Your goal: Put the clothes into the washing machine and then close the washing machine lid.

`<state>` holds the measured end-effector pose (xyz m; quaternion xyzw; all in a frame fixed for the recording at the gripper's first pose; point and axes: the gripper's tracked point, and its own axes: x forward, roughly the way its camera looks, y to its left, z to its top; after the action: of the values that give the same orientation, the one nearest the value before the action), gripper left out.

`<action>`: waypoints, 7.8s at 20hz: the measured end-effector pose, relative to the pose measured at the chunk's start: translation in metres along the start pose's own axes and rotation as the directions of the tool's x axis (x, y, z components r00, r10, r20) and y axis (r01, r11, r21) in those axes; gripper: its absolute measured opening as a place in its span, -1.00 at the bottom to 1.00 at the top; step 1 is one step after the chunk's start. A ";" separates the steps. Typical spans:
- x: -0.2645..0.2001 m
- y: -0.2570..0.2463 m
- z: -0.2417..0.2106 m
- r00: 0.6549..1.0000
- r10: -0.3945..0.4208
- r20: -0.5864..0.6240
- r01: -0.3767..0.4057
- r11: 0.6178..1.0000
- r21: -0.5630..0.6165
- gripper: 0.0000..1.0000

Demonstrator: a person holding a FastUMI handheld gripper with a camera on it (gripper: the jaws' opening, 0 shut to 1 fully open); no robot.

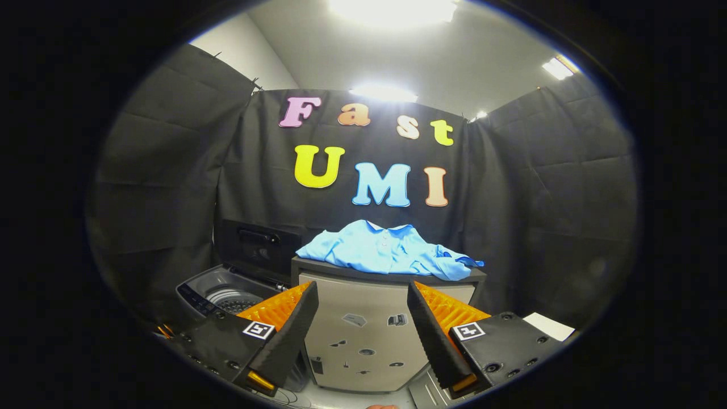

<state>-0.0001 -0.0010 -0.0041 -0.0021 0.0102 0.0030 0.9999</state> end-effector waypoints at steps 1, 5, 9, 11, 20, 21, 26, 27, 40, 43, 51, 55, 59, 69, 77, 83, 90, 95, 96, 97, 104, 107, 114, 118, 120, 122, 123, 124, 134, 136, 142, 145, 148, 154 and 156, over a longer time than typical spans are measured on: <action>0.000 -0.001 -0.001 1.000 -0.002 -0.002 0.002 1.000 -0.003 0.96; 0.003 -0.001 -0.001 1.000 -0.003 -0.008 0.003 1.000 -0.004 0.96; 0.005 0.002 0.002 1.000 0.001 -0.006 -0.001 1.000 -0.002 0.95; 0.006 0.004 0.008 1.000 -0.002 0.002 0.002 1.000 -0.005 0.96; 0.036 -0.007 0.077 0.997 -0.017 0.077 0.020 0.999 -0.036 0.95; 0.042 -0.009 0.088 0.996 -0.018 0.089 0.021 0.999 -0.037 0.95; 0.084 -0.014 0.109 1.000 0.018 0.024 -0.018 1.000 0.014 0.95; 0.095 -0.016 0.110 1.000 0.022 -0.009 -0.022 0.999 0.039 0.95; 0.233 -0.040 0.070 0.923 0.061 -0.379 -0.034 0.996 0.077 0.96; 0.258 -0.044 0.048 0.895 0.053 -0.444 -0.032 0.998 0.055 0.97; 0.294 -0.049 -0.002 0.844 0.041 -0.535 -0.018 0.999 0.049 0.97; 0.300 -0.048 -0.023 0.811 0.054 -0.583 -0.020 0.998 0.064 0.97; 0.300 -0.044 -0.028 0.789 0.082 -0.608 -0.023 0.994 0.104 0.95; 0.303 -0.040 -0.030 0.783 0.124 -0.610 -0.060 0.990 0.124 0.97; 0.307 -0.035 -0.027 0.764 0.138 -0.630 -0.101 0.990 0.095 -0.06; 0.305 -0.033 -0.015 0.787 0.161 -0.596 -0.096 0.985 0.140 -0.80; 0.302 -0.036 0.001 0.813 0.212 -0.542 -0.109 0.970 0.217 -0.97; 0.304 -0.042 0.048 0.863 0.240 -0.445 -0.132 0.956 0.260 -0.98; 0.305 -0.043 0.053 0.863 0.240 -0.444 -0.134 0.957 0.256 -0.97; 0.305 -0.043 0.052 0.867 0.236 -0.438 -0.134 0.959 0.251 -0.98; 0.301 -0.044 -0.017 0.784 0.145 -0.604 -0.083 0.988 0.130 0.58; 0.298 -0.037 -0.023 0.768 0.122 -0.628 -0.063 0.991 0.116 0.97; 0.300 -0.029 -0.018 0.810 0.140 -0.569 -0.055 0.985 0.165 -0.96; 0.299 -0.023 -0.011 0.828 0.131 -0.545 -0.040 0.984 0.175 -0.96; 0.298 -0.022 0.002 0.844 0.130 -0.521 -0.034 0.981 0.189 -0.97; 0.296 -0.019 0.017 0.857 0.129 -0.500 -0.029 0.979 0.202 -0.97; 0.294 -0.016 0.026 0.867 0.131 -0.480 -0.030 0.977 0.212 -0.97; 0.293 -0.013 0.037 0.878 0.136 -0.459 -0.033 0.973 0.227 -0.97; 0.278 0.063 0.146 0.931 0.253 -0.263 -0.174 0.941 0.292 -0.97; 0.274 0.085 0.163 0.928 0.286 -0.239 -0.213 0.933 0.290 -0.97; 0.264 0.161 0.183 0.890 0.401 -0.217 -0.336 0.899 0.281 -0.97; 0.258 0.203 0.185 0.858 0.465 -0.220 -0.404 0.874 0.270 -0.97; 0.252 0.246 0.188 0.822 0.525 -0.222 -0.466 0.843 0.270 -0.97; 0.245 0.324 0.194 0.746 0.627 -0.224 -0.572 0.776 0.267 -0.97; 0.245 0.346 0.190 0.726 0.648 -0.230 -0.594 0.759 0.266 -0.97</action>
<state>0.2466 0.3474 0.1798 0.0882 0.1665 0.3372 0.9224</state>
